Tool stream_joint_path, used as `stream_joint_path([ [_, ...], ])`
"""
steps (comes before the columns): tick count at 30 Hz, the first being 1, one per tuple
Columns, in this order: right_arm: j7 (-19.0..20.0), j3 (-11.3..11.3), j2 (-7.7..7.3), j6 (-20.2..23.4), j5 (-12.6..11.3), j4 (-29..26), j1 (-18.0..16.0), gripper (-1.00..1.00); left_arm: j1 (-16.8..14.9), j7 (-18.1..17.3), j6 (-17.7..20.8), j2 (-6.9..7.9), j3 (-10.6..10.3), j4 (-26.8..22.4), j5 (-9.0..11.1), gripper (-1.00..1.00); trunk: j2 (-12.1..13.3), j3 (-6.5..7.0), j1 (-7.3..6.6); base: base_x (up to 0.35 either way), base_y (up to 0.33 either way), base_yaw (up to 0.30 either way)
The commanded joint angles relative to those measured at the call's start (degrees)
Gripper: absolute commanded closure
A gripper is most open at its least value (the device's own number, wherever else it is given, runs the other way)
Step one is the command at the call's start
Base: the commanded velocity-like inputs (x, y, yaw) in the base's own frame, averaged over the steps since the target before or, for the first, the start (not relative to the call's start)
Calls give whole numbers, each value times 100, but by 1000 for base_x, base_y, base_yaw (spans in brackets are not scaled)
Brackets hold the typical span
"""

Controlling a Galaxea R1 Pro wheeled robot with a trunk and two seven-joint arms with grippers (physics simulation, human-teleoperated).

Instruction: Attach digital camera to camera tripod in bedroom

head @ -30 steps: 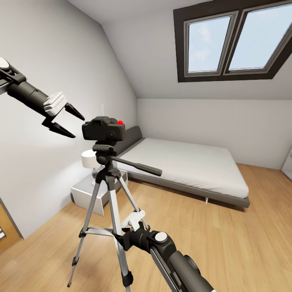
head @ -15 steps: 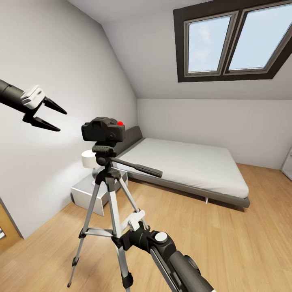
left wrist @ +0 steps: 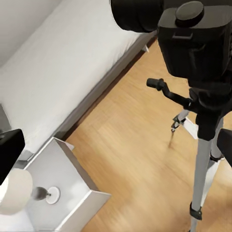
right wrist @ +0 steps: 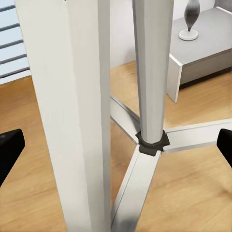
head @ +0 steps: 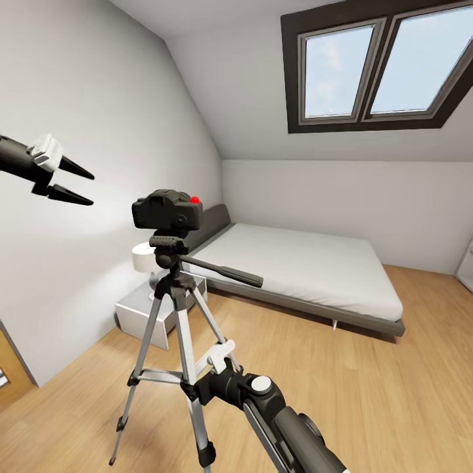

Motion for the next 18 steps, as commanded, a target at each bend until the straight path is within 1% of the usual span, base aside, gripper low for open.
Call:
stream_joint_path([
  [1,0,3,1,37,-41,-5,-6,-100,-6,177,78,25,-55,-6,57,-100,-5,-8,0,0,0,0],
  [4,10,3,1,64,-41,-39,14,-100,80,464,92,103,-67,18,73,-100,-5,-8,0,0,0,0],
  [8,24,7,1,146,-39,-68,45,-100,315,689,84,303,-65,45,82,-100,-5,-8,0,0,0,0],
  [15,28,37,1,461,-32,-80,69,-100,639,841,33,711,-66,111,79,-100,-5,-8,0,0,0,0],
  [18,27,42,1,527,-25,-79,75,-100,749,870,19,810,-64,170,75,-100,-5,-8,0,0,0,0],
])
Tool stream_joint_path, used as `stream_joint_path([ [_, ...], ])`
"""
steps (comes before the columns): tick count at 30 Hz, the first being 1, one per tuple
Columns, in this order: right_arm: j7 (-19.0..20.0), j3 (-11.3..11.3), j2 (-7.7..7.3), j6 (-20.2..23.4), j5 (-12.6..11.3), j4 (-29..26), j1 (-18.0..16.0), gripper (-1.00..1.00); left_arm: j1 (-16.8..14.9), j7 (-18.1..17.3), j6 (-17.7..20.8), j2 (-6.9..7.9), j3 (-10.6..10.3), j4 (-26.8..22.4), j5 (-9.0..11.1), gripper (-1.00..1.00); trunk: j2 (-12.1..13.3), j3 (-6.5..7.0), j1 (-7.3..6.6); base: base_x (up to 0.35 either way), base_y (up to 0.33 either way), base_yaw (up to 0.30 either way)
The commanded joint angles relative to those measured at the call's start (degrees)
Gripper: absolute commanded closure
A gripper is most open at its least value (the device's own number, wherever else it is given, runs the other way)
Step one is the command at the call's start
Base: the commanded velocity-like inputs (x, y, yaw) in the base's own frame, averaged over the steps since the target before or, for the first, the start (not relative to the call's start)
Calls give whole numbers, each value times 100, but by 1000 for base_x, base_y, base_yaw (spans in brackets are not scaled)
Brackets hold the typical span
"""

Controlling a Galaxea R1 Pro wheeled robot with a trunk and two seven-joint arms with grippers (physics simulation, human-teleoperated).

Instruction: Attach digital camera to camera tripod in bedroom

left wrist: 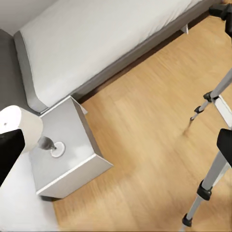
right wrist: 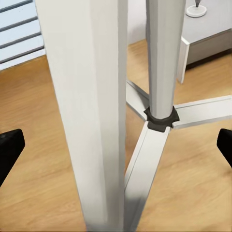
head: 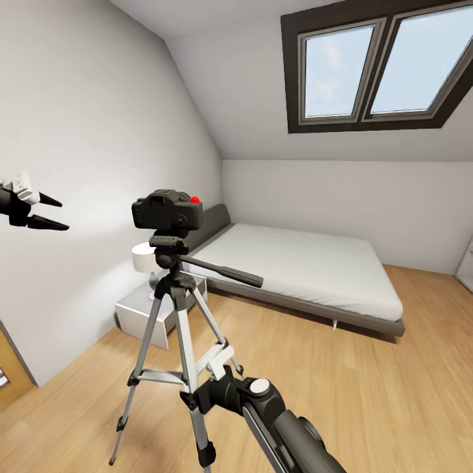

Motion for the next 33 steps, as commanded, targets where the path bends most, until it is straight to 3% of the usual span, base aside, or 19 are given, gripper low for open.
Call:
stream_joint_path([
  [1,-3,4,1,50,-37,-2,-5,-100,0,14,58,29,-46,15,58,-100,-5,-8,0,0,0,0],
  [10,-11,-4,1,140,-24,25,-7,-100,352,458,57,41,-46,352,65,-100,-5,-8,0,0,0,0],
  [18,13,-5,1,715,-19,44,9,-100,850,709,-10,36,-45,653,68,-100,-5,-8,0,0,0,0],
  [24,20,4,-176,934,23,18,216,-100,1298,952,-137,-38,-20,940,81,-100,-5,-8,0,0,0,0],
  [29,22,24,-374,981,43,-9,378,-100,1712,1066,-191,-94,270,1155,227,-100,-5,-7,0,0,0,-13],
  [30,18,61,-464,998,57,-27,429,-100,1905,1090,-255,-108,540,1217,291,-100,-5,-5,0,0,0,-117],
  [33,12,91,-524,1011,112,-37,456,-100,2033,1103,-302,-115,761,1256,324,-100,-5,1,0,0,0,-151],
])
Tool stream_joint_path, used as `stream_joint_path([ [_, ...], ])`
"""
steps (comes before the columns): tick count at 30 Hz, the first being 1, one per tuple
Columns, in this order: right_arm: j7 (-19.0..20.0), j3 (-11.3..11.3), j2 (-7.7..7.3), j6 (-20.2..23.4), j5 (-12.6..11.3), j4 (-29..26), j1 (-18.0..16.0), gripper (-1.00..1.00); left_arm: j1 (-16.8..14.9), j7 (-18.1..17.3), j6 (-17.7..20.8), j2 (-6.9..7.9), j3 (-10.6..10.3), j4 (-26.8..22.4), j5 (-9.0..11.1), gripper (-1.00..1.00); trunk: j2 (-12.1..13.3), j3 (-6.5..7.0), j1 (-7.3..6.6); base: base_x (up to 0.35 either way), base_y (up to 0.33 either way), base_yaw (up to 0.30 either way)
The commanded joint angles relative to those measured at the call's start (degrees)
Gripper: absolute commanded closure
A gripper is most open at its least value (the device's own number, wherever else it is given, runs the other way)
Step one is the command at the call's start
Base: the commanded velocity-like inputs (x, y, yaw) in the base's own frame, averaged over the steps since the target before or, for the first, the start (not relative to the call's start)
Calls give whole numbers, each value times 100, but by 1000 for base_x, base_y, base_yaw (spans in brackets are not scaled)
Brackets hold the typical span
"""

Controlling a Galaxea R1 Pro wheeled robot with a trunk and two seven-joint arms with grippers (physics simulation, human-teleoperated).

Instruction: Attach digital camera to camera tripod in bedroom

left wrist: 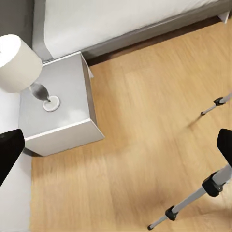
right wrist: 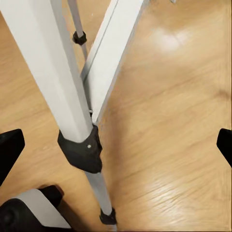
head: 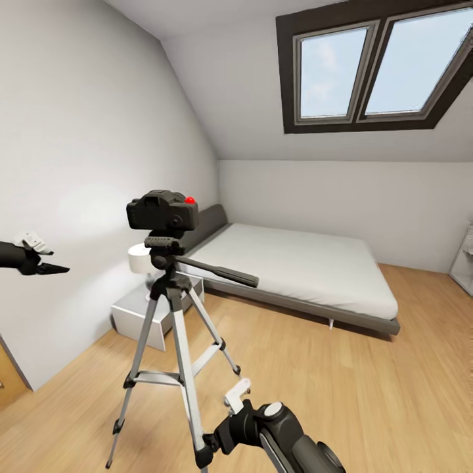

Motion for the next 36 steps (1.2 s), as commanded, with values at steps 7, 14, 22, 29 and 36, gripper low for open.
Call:
stream_joint_path([
  [7,-7,34,-205,44,133,-79,24,-100,244,17,11,-7,200,303,71,-100,-5,-1,1,0,0,-57],
  [14,-24,-38,-430,48,120,-88,62,-100,2315,1966,-36,-518,1024,365,1692,-100,-5,-1,1,0,0,-1],
  [22,-46,-198,-797,-16,103,233,58,-100,3541,4048,-225,-1161,1864,368,2764,-100,-5,-1,1,0,0,0],
  [29,-92,-357,-1016,-36,98,406,57,-100,3990,4567,-254,-1341,1955,368,2892,-100,-5,-1,1,0,0,0],
  [36,-581,-1308,-1074,-206,100,1251,51,-100,4754,5757,-311,-1697,2061,771,3040,-100,-5,-1,1,0,0,0],
])
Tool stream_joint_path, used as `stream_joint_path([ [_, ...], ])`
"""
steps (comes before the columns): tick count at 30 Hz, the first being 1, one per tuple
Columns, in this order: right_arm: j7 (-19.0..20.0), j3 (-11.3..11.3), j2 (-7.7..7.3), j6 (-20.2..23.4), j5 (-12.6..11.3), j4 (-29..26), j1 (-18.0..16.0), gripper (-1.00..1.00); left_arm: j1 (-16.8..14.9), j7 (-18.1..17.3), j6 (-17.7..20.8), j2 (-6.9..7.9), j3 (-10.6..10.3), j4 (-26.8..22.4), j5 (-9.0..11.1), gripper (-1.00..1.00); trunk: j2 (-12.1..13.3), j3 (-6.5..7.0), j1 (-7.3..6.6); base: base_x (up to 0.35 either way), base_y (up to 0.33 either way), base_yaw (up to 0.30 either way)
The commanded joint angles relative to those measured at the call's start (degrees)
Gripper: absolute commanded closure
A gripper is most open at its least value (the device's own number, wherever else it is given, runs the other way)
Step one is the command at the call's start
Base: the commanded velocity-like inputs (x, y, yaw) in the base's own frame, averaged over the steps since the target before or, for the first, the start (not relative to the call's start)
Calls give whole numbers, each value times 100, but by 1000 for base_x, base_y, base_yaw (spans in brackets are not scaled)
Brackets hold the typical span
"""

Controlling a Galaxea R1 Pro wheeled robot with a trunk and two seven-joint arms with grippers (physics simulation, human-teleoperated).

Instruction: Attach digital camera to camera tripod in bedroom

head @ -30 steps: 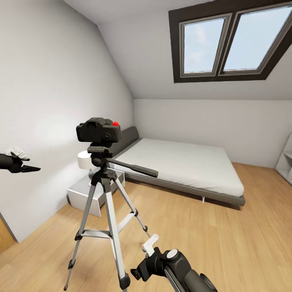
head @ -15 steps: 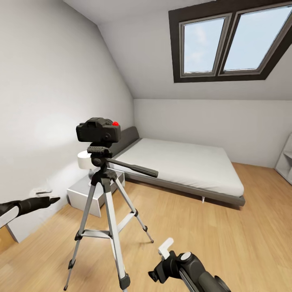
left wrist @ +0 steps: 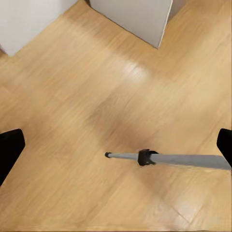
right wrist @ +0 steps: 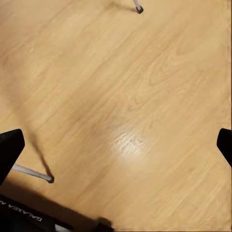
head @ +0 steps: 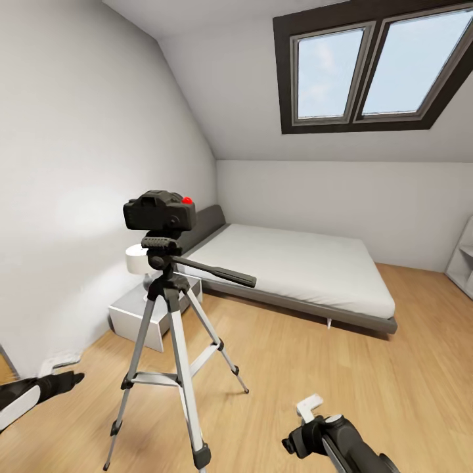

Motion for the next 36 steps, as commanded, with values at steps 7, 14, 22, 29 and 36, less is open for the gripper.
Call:
stream_joint_path([
  [7,-173,-186,-45,-499,-14,1013,0,-100,279,414,-64,-432,95,772,312,-100,-5,-7,0,0,0,0],
  [14,-215,-231,-58,-1298,-10,2276,-3,-100,638,516,-141,-720,138,1018,500,-100,-5,-7,0,0,0,0],
  [22,-237,-197,-69,-2294,-8,4144,20,-100,1192,607,-213,-1003,148,1140,1311,-100,-5,-7,0,0,0,0],
  [29,-235,-177,-50,-2514,3,4981,159,-100,1721,637,-216,-1135,145,1256,1773,-100,-5,-7,0,0,0,0],
  [36,-235,-167,-8,-2551,22,5126,219,-100,2078,642,-197,-1294,142,1286,1870,-100,-5,-7,0,0,0,0],
])
